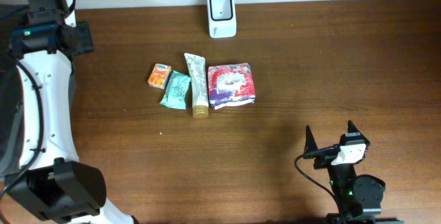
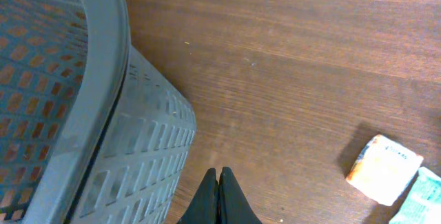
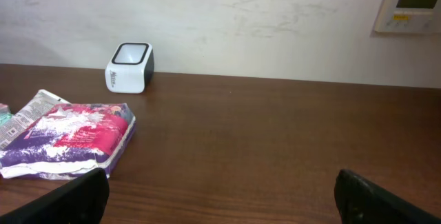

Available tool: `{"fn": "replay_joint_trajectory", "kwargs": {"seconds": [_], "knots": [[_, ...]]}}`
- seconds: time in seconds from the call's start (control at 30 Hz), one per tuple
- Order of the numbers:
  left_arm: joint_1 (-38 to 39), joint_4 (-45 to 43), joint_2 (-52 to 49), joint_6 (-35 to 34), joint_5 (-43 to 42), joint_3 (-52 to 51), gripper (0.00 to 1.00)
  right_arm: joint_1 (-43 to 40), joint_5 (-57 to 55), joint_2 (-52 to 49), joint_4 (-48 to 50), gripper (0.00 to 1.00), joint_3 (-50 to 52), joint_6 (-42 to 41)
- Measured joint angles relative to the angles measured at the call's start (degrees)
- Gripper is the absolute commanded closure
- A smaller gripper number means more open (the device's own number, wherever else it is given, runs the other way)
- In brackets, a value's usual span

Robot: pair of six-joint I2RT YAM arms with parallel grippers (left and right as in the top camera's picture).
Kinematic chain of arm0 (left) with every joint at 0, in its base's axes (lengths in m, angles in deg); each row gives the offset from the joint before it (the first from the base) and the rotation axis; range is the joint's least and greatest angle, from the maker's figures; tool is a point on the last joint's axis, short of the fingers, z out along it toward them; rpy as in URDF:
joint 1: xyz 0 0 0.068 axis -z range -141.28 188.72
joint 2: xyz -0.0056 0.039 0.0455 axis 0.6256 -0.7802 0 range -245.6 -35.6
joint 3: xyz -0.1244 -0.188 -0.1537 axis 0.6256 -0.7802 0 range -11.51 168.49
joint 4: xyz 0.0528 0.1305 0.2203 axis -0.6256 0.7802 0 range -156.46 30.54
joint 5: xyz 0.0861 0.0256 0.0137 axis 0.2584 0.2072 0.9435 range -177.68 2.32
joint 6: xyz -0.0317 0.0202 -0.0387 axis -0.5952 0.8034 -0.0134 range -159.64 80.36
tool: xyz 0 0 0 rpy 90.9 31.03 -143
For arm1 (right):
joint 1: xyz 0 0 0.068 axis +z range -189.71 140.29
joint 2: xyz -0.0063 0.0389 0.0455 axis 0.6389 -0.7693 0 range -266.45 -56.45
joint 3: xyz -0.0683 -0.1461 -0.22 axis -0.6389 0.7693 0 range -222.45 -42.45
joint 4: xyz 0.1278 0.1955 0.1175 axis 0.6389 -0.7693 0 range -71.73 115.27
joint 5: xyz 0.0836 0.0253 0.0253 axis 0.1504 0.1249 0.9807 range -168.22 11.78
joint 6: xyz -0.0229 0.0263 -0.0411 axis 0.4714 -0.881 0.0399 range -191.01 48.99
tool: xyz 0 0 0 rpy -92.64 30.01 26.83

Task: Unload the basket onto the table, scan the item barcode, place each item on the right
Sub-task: 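Reach the left gripper into the basket and grasp a teal Kleenex packet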

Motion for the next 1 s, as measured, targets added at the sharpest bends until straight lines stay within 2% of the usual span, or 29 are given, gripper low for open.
{"fn": "replay_joint_trajectory", "kwargs": {"seconds": [0.17, 0.2, 0.47, 0.6, 0.67, 0.73, 0.83, 0.87, 0.9, 0.97, 1.0], "knots": [[-6.3, 0.5, 0.0, 0.9, -0.9, 0.0, 0.96, 0.0, 0.0, 0.0, 0.0, 0.02, 0.0, 0.0], [-6.8, 0.5, 0.0, 0.9, -1.3, 0.0, 0.93, 0.0, 0.0, 0.0, 0.0, 0.01, 0.0, 0.0], [-6.7, -1.7, 0.0, 1.1, -2.2, 0.0, 0.91, 0.0, 0.0, 0.0, 0.0, 0.01, 0.0, 0.0], [-6.8, -2.2, 0.0, 1.3, -2.5, 0.0, 0.79, 0.0, 0.0, 0.0, 0.0, 0.01, 0.0, 0.0], [-7.1, -3.5, 0.0, 1.3, -2.6, 0.0, 0.66, 0.0, 0.0, 0.0, 0.0, 0.01, 0.0, 0.0], [-7.3, -4.9, 0.1, 1.3, -3.3, 0.0, 0.66, 0.0, 0.0, 0.0, 0.0, 0.01, 0.0, 0.0], [-7.8, -9.3, 3.1, 1.7, -6.1, -0.4, 0.57, 0.0, 0.0, 0.0, 0.0, 0.01, 0.0, 0.0], [-7.8, -10.9, 5.6, 1.7, -7.0, -0.4, 0.52, 0.0, 0.0, 0.0, 0.0, 0.01, 0.0, 0.0], [-7.8, -13.5, 9.0, 1.7, -7.5, -0.4, 0.34, 0.0, 0.0, 0.0, 0.0, 0.01, 0.0, 0.0], [-8.0, -16.5, 13.8, 1.9, -5.4, -0.3, 0.24, 0.0, 0.0, 0.0, 0.0, 0.01, 0.0, 0.0], [-9.7, -15.9, 13.8, 1.9, 1.2, -0.2, 0.21, 0.0, 0.0, 0.0, 0.0, 0.01, 0.0, 0.0]]}}
